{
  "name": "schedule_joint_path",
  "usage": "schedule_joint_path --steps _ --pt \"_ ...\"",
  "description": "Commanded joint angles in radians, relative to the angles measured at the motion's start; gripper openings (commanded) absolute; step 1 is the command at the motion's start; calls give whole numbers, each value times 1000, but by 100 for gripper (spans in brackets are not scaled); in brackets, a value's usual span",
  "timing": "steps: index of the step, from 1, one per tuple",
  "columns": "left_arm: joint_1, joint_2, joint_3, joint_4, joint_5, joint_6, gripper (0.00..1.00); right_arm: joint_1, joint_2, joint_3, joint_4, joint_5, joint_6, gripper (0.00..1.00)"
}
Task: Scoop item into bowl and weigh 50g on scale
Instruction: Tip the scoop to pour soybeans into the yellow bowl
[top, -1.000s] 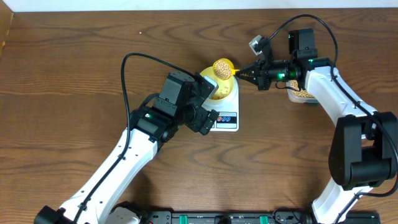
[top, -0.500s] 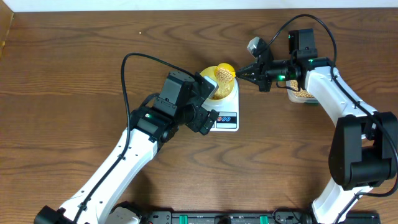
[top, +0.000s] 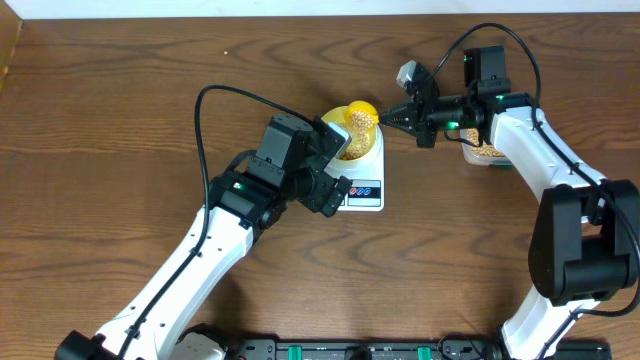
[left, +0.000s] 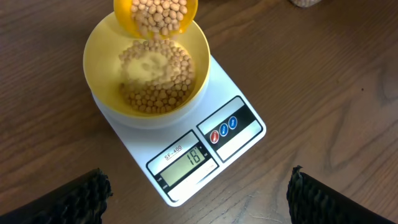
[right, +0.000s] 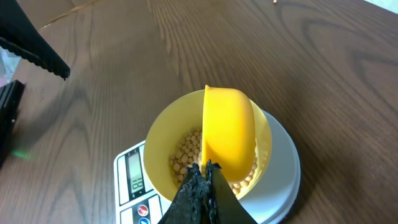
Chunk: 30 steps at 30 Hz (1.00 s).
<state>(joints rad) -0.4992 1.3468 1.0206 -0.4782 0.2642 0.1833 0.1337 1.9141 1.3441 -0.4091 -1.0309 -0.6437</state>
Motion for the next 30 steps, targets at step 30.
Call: schedule_joint_path --steps 30 --pt "4 6 -8 -3 12 -2 93 71 7 -5 5 135 -316 1"
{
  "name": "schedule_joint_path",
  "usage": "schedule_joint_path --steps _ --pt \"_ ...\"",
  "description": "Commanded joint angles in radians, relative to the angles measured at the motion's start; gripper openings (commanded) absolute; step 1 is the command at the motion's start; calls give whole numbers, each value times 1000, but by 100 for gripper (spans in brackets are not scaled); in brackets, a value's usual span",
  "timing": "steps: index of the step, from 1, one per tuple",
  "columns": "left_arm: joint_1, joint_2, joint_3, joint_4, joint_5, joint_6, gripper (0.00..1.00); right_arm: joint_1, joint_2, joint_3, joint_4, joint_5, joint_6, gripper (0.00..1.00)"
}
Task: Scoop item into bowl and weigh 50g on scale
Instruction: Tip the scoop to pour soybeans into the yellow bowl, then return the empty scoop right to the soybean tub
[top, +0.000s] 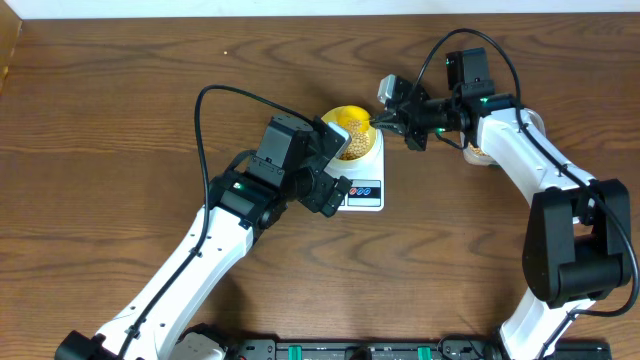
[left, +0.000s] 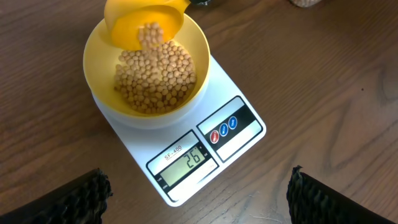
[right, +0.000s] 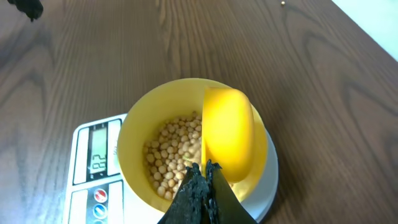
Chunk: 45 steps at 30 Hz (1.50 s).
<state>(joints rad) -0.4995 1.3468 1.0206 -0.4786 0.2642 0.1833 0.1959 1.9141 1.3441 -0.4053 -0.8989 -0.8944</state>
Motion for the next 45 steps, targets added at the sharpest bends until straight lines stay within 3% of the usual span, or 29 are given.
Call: schedule_joint_path --steps 1,17,29,45 --pt "5 6 -8 -3 12 -2 93 9 7 -5 1 4 -74 1" --pt "5 6 -8 -3 12 -2 93 15 7 -5 16 -2 -71 1" --pt "5 6 -8 -3 12 -2 93 14 -18 -5 185 -131 389 1" --pt "5 6 -8 -3 12 -2 93 -103 -162 -5 185 -183 1005 1"
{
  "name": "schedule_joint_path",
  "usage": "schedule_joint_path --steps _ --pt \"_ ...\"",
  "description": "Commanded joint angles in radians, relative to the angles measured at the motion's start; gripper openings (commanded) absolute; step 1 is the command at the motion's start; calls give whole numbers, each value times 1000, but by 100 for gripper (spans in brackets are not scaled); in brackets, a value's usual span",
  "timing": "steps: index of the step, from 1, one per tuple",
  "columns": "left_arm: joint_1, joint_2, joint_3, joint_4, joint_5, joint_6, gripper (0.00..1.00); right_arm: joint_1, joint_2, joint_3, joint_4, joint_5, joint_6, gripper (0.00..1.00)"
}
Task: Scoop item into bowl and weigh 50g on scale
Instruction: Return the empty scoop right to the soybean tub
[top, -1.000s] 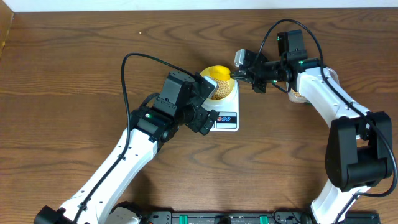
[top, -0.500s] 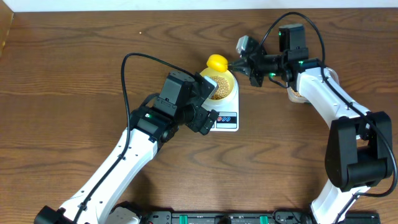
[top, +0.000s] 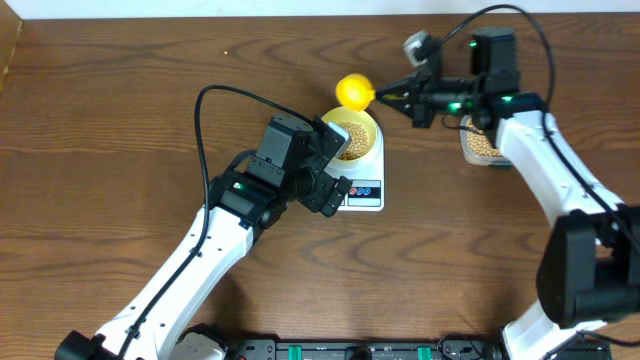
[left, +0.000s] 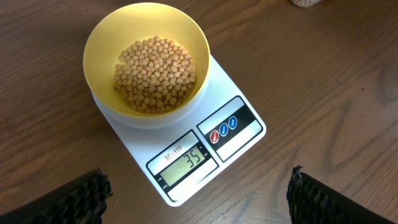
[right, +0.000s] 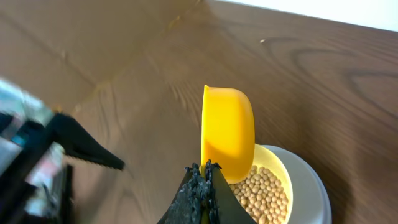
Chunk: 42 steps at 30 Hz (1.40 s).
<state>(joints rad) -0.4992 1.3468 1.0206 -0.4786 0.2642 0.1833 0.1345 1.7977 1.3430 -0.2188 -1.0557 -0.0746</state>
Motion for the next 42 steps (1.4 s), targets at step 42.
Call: schedule_joint_path --steps 42 --pt "4 6 -8 -3 12 -2 93 -194 -141 -5 -511 1250 207 1"
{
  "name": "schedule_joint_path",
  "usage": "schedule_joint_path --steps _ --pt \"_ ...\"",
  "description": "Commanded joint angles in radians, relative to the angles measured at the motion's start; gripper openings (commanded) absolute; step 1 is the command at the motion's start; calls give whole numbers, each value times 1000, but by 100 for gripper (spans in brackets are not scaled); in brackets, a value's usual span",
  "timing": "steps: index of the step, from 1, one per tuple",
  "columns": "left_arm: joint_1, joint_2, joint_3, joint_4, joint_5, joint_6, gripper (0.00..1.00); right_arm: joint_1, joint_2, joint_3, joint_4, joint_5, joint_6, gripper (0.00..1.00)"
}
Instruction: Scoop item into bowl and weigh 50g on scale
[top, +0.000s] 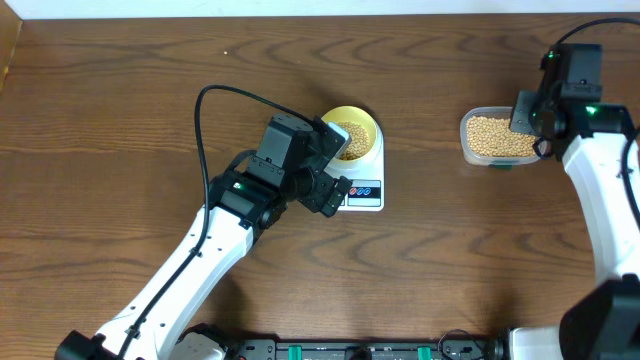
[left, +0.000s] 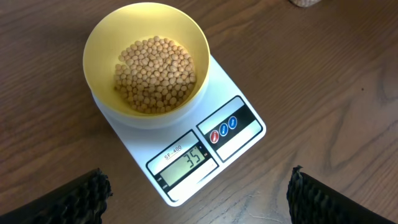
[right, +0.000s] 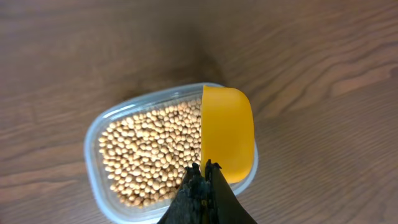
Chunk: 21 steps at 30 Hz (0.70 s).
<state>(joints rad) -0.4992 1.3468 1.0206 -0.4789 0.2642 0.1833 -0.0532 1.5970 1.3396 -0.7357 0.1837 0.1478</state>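
Note:
A yellow bowl (left: 147, 59) part-filled with soybeans sits on the white scale (left: 239, 146). The scale's display (left: 186, 160) reads 35. My left gripper (left: 198, 175) hangs open above the scale's front edge, with nothing between its fingers (left: 74, 199). At the far right, my right gripper (right: 203, 167) is shut on the handle of a yellow scoop (right: 227, 134). The scoop is held on edge over the right side of a clear container (right: 92, 149) of soybeans. In the overhead view the bowl (top: 352, 130) and the container (top: 466, 140) lie well apart.
The left arm's black cable (top: 200, 110) loops above the table left of the scale. A black rail (top: 360, 350) runs along the table's front edge. The table's far edge (top: 300, 14) is close behind the bowl and the container.
My right gripper has moved with the scoop from up beside the bowl to over the bean container at the right. The scale still reads 35. The left arm has not moved.
The scoop was first tipped over the bowl with beans falling, the scale at 18. Then it was still tipped there, the scale at 26. Then it was lifted clear with the scale at 35. Now it is over the container.

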Motion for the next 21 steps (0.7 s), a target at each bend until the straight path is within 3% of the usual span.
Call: schedule_joint_path --steps 1,12,21 --pt "4 6 -8 -2 12 -2 93 -6 74 -2 10 0 -16 1" --pt "4 6 -8 -2 12 -2 93 -6 194 -2 37 -50 -19 1" --pt "4 6 -8 -2 12 -2 93 -9 203 -2 34 -220 -42 1"
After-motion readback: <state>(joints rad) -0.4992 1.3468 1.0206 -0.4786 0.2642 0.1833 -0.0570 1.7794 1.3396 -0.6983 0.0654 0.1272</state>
